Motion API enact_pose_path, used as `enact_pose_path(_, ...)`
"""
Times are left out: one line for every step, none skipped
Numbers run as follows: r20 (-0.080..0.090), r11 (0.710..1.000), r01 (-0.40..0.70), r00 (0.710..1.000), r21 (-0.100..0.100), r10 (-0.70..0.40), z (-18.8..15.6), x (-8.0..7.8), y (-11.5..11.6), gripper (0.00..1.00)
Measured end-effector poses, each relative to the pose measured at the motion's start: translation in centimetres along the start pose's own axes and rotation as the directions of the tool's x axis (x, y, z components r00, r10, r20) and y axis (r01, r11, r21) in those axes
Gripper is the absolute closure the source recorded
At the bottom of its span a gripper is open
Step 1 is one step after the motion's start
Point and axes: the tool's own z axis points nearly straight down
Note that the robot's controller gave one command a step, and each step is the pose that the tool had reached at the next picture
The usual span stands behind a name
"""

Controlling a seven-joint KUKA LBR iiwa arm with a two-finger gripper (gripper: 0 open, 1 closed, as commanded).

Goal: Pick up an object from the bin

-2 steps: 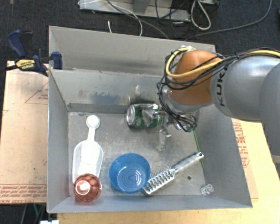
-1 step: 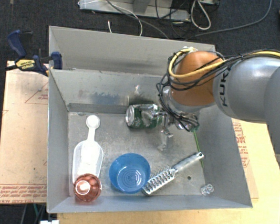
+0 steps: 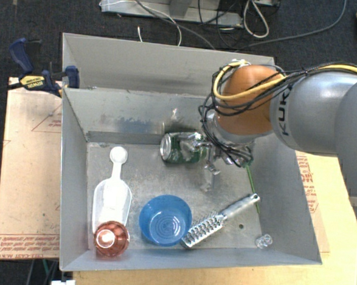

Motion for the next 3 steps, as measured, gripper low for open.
enact_pose_path(-0.003, 0.997, 0.080, 0.997, -0.005, -0.080, -2.5, 2.0, 0.8, 0.00)
enact_pose_path(0.003, 0.998, 0.068, 0.998, -0.003, -0.068, -1.8, 4.9, -4.6, 0.00)
enact_pose_path(0.001, 0.998, 0.056, 0.998, -0.001, -0.056, -1.2, 3.9, -2.6, 0.00)
